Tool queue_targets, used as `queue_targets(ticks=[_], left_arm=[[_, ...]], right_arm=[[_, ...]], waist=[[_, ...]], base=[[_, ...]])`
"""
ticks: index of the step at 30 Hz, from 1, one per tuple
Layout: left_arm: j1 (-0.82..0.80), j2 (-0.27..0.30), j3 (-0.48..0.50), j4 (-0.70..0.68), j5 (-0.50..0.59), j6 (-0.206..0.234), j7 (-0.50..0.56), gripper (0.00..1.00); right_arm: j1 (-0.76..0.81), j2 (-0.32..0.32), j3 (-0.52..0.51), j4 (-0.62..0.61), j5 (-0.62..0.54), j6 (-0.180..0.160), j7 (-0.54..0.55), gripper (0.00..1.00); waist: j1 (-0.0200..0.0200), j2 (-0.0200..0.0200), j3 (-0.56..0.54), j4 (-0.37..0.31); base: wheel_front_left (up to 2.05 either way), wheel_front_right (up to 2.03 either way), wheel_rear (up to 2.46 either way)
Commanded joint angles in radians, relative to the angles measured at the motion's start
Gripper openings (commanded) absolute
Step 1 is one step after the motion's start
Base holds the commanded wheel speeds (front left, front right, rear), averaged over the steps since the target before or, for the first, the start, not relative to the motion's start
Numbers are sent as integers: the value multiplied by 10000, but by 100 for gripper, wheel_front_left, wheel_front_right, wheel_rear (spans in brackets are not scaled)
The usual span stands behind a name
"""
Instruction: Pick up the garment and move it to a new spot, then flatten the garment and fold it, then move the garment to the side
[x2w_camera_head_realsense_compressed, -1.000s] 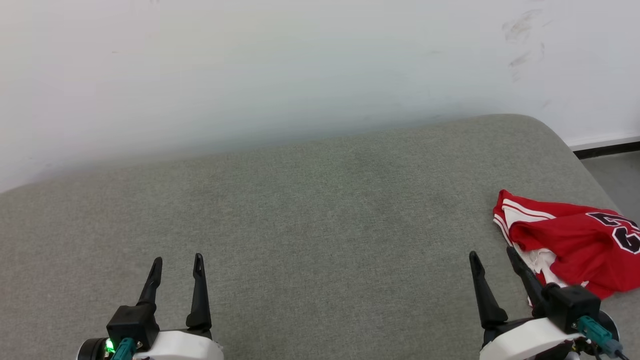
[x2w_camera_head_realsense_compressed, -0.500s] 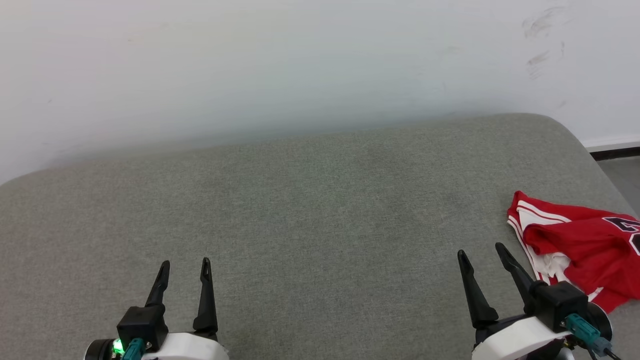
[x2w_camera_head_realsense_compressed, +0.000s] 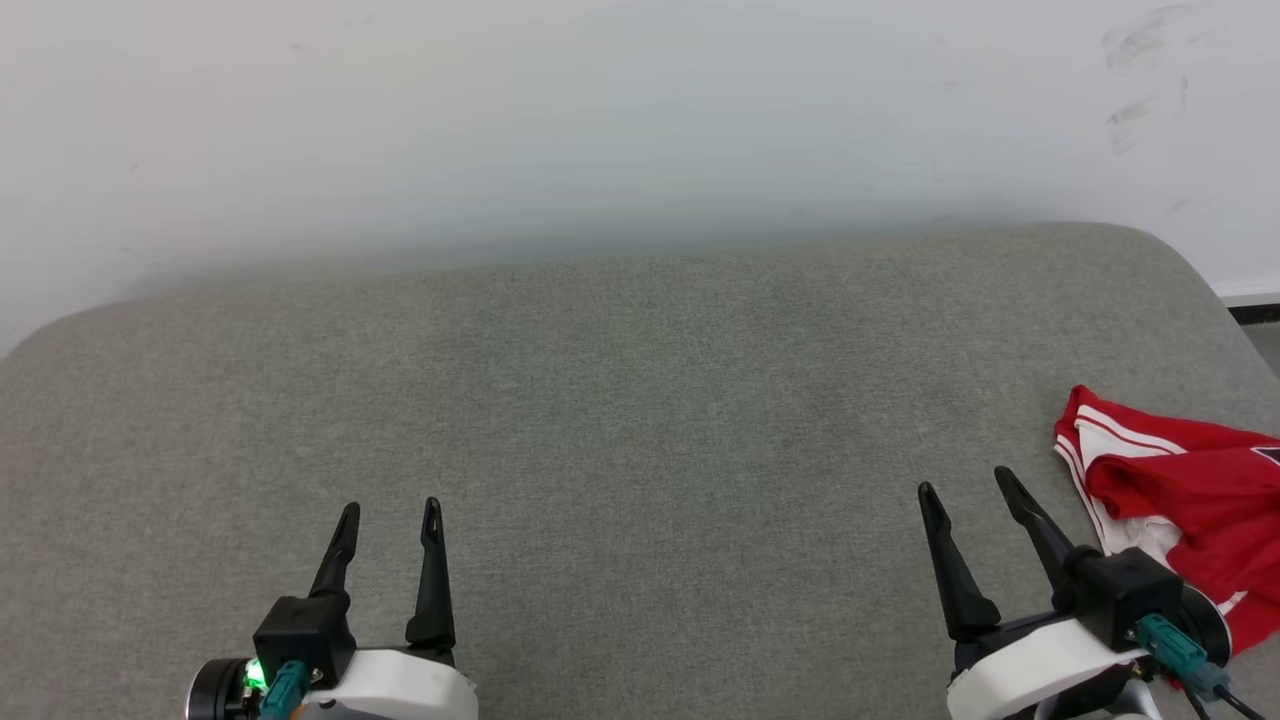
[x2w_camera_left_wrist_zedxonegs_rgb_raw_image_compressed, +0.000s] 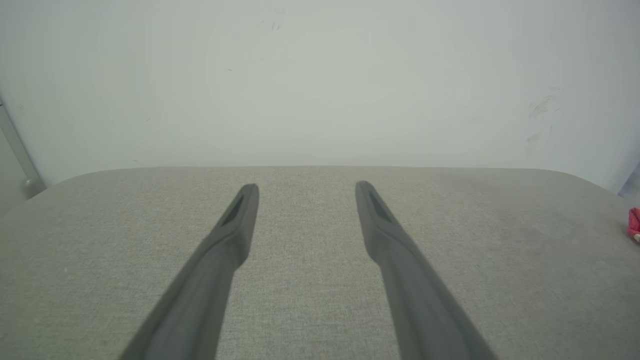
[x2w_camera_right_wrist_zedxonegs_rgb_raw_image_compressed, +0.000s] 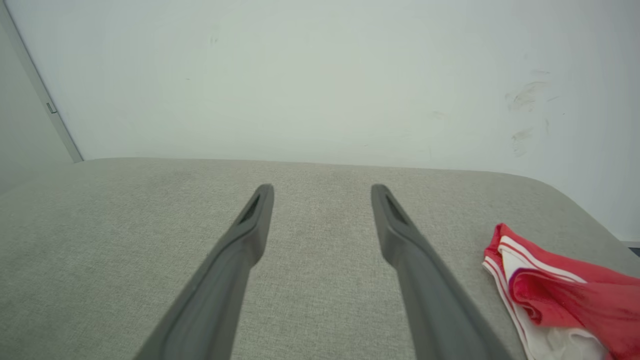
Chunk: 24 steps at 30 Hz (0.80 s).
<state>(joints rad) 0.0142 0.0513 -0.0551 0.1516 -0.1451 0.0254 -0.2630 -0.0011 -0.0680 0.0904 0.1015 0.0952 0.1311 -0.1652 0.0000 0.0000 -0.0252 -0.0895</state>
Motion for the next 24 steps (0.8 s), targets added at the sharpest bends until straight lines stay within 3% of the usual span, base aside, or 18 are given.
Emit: queue_targets(ticks=[1, 15, 16, 24], left_arm=[[-132, -13, -33, -62, -6, 42, -22, 100], [-198, -15, -205, -150, -16, 154, -22, 100], [-101, -2, -200, -114, -15, 134, 1, 0], [-155, -4, 2, 213, -1271, -11, 384, 0]], right_arm=[[-154, -69, -21, -30, -31, -7, -17, 100], [-189, -99, -32, -15, -75, -7, -26, 100], [-97, -49, -21, 31, -62, 2, -12, 0], [-35, -63, -97, 240, 1318, 1, 164, 0]], waist=[[0, 0, 22, 41], [0, 0, 69, 208], [0, 0, 68, 205], [1, 0, 79, 243]], base=[[0, 0, 0], [0, 0, 0], [0, 0, 0], [0, 0, 0]])
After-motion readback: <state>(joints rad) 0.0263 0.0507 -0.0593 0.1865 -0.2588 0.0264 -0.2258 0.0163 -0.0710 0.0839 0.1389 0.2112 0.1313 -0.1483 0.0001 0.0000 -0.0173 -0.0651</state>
